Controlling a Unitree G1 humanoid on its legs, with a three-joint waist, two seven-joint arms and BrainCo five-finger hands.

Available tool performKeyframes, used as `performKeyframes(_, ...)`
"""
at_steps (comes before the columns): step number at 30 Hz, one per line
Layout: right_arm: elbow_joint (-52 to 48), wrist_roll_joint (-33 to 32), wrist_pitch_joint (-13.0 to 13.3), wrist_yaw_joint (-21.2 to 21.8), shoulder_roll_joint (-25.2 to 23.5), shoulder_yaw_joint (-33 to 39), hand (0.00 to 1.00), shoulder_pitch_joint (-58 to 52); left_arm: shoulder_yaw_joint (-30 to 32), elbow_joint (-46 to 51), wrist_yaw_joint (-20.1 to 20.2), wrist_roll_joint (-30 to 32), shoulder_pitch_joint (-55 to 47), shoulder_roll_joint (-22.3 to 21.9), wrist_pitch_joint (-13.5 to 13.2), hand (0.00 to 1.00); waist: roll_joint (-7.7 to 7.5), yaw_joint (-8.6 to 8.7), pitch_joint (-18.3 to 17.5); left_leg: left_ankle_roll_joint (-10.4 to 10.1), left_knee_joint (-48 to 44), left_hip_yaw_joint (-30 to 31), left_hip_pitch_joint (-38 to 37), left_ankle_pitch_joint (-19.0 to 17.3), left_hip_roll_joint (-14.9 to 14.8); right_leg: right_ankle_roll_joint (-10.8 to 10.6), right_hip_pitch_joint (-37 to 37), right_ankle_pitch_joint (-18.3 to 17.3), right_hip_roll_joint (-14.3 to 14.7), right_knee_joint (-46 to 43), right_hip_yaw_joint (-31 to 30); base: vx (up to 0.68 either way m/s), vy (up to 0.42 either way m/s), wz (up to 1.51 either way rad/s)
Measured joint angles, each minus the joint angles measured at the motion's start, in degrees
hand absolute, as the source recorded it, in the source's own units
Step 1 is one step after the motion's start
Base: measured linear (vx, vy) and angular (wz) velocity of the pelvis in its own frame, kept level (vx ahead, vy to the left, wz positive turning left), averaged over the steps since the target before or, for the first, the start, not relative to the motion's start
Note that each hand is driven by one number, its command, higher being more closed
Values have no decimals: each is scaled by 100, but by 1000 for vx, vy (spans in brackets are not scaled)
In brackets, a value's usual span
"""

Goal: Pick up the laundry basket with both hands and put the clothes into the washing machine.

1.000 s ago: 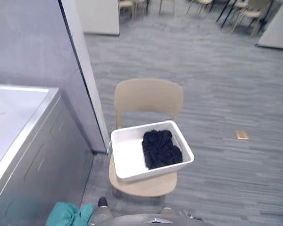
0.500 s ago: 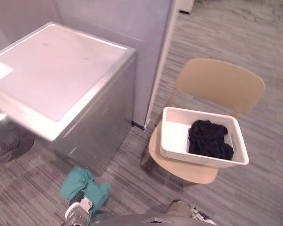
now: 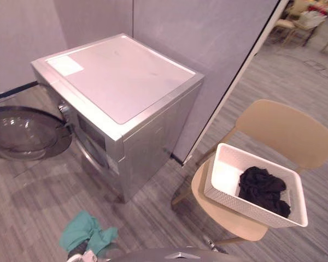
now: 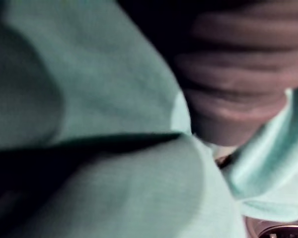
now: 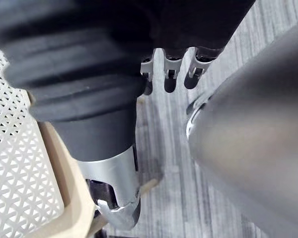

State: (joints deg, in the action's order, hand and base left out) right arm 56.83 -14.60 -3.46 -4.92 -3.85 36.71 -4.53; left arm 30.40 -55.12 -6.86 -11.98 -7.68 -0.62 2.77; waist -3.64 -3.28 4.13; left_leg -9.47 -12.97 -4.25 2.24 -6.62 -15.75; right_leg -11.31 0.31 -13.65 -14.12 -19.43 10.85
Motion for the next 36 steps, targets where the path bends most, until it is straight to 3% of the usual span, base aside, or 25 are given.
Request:
performKeyframes(1, 6, -40, 12, 68, -10, -3, 0, -88, 47, -7, 3, 79, -12, -6, 18, 100, -34, 41, -52, 218, 255, 13, -29, 240, 47, 244, 71, 28, 3, 12, 30, 82, -72, 90)
performKeyframes(2, 34, -35, 7, 94, -32, -3, 0, -84, 76, -6, 6, 108, 70, -17, 43, 100, -108, 65, -35, 312, 320, -20, -16, 329, 73, 314, 167, 48, -3, 30, 86, 66, -31, 127)
performKeyframes(4, 62, -27, -35, 97, -4, -9, 0, -115, 299, 26, 14, 74, 231, -91, 45, 100, -49, 68, 25, 262, -366, -20, 309, 244, 90, 341, 390, 23, -15, -60, 81, 21, 14, 100)
performKeyframes(5, 29, -13, -53, 109, 52, -80, 0, -103, 476, 125, 49, -51, 205, -236, 7, 100, 36, 26, 67, -28, -1156, 9, 631, 249, 47, 399, 439, -46, -18, -224, 44, -20, 50, 49)
performKeyframes(8, -28, 118, -79, 117, 71, -225, 0, -55, 793, 231, 96, -286, 169, -270, -6, 100, 96, -22, 114, -385, -2707, 242, 1349, 399, -147, 365, 616, -226, 33, -175, -88, -37, 71, -5)
performKeyframes(9, -156, 141, -80, 109, 41, -232, 0, -46, 835, 230, 90, -336, 88, -273, -8, 100, 111, -14, 136, -391, -2994, 127, 1485, 487, -310, 332, 676, -261, 9, -70, -180, -53, 114, -49)
performKeyframes(10, -230, 133, -74, 102, -3, -235, 0, -17, 882, 234, 85, -374, 75, -272, -8, 100, 0, -26, 154, -346, -3022, 30, 1505, 491, -376, 289, 675, -314, -46, 22, -272, -22, 143, -49)
performKeyframes(11, -293, 91, -74, 87, -41, -289, 0, -10, 1002, 260, 64, -414, 96, -283, -11, 100, -50, -27, 120, 16, -2963, -146, 1501, 163, -551, 79, 648, -307, -69, 163, -374, -21, 185, -32)
performKeyframes(12, -405, 41, -63, 70, 5, -326, 0, -60, 1030, 264, 15, -430, 76, -331, -10, 100, 91, 11, 152, 236, -2550, -245, 1461, -59, -779, 27, 603, -276, -37, 193, -418, -16, 197, -21)
performKeyframes(16, -416, 35, -69, 57, 47, -410, 0, -211, 975, 281, -140, -582, -11, -379, -52, 100, 132, 28, 123, 284, -1312, 216, 1423, -168, -977, -235, 453, -440, -394, 217, -754, 59, 374, -12)
performKeyframes(17, -368, 39, -71, 57, 47, -381, 0, -206, 944, 258, -165, -602, -31, -373, -60, 100, 111, 33, 98, -409, -1629, 110, 1435, -87, -776, -304, 544, -523, -595, 379, -1017, 202, 493, -14)
performKeyframes(18, -145, 51, -52, 56, -47, -274, 0, -263, 917, 232, -172, -596, -60, -226, -67, 100, -27, 123, -4, -384, -2032, 26, 1603, -400, -520, -358, 685, -587, -653, 509, -1456, 310, 482, 4)
performKeyframes(19, -114, 48, -90, 58, -47, -218, 0, -280, 723, 225, -173, -599, -33, -132, -77, 100, -122, 221, -113, -420, -2348, 37, 1774, -585, -298, -281, 633, -195, -718, 479, -1501, 301, 363, 10)
performKeyframes(21, -89, 41, -80, 51, -93, -156, 0, -284, 450, 210, -164, -580, -3, -29, -63, 100, -125, 224, -202, -446, -2523, -58, 1819, -706, -195, -300, 575, 363, -827, 563, -1721, 258, 447, -22)
performKeyframes(22, -63, 43, -52, 38, -86, -44, 0, -175, -108, 212, -153, -462, 53, 85, -71, 100, -52, 228, -292, -282, -2463, -368, 1738, -816, -136, 102, 258, 1307, -889, 555, -1892, 231, 493, -56)
performKeyframes(24, -74, 46, -48, -27, -34, -48, 0, -76, -407, 210, -140, -343, 131, 116, -81, 100, 30, 229, -318, -173, -2298, -626, 1604, -827, -133, 512, -18, 2106, -906, 599, -1777, 151, 415, -68)
performKeyframes(25, -65, 54, -47, -92, 39, -64, 0, 3, -675, 201, -106, -237, 131, 165, -93, 100, 101, 239, -334, 7, -1985, -928, 1381, -758, -127, 1003, -205, 2831, -936, 666, -1437, 156, 462, -81)
performKeyframes(28, -111, 111, -56, -124, 28, -280, 0, 94, -1093, 147, -47, -86, 220, 248, -116, 100, 126, 428, -316, 261, -1045, -1425, 637, -444, -2, 599, -735, 1523, -385, -791, -989, 108, 247, -65)
performKeyframes(29, -211, 113, -48, -113, 18, -427, 0, 69, -1282, 24, -8, -14, 271, 232, -114, 100, 130, 446, -312, 293, -609, -1727, 245, -323, 88, 470, -984, 793, 203, -1548, -946, 64, 125, -60)
performKeyframes(31, -284, 99, -28, -65, 22, -546, 0, 106, -1313, -84, 23, -6, 405, 178, -81, 100, 131, 479, -305, 298, -365, -1983, 3, -267, 176, 474, -1247, 254, 790, -2036, -774, 37, 50, -59)
performKeyframes(32, -456, 87, -10, -27, -4, -726, 0, 71, -1315, -183, 40, 51, 471, 122, -65, 100, 130, 528, -256, 287, -260, -2134, -146, -239, 258, 567, -1290, 17, 1162, -1879, -674, 63, -18, -53)
performKeyframes(33, -623, 75, 4, 1, -18, -920, 0, 17, -1315, -324, 82, 127, 502, 57, -55, 100, 100, 583, -200, 273, -95, -2237, -308, -174, 469, 833, -1103, -149, 1234, -1228, -654, 85, -20, -47)
performKeyframes(34, -721, 63, 7, 18, -15, -972, 0, 2, -1305, -354, 98, 174, 562, 37, -52, 100, 40, 590, -183, 272, 38, -2252, -378, -128, 555, 894, -952, -196, 1244, -887, -737, 111, -12, -52)
performKeyframes(35, -1056, -12, 29, 65, -12, -1086, 0, 3, -1292, -455, 99, 313, 688, -67, 0, 100, 339, 607, -110, 243, 340, -2267, -456, 57, 573, 1078, -748, -29, 1369, -375, -783, 79, 5, -47)
performKeyframes(36, -1413, -122, 63, 70, -6, -1233, 0, -11, -1274, -444, 94, 396, 796, -268, 29, 100, 466, 664, 28, 236, 615, -2291, -487, 219, 575, 1096, -741, 158, 1447, -129, -795, 56, 1, -39)
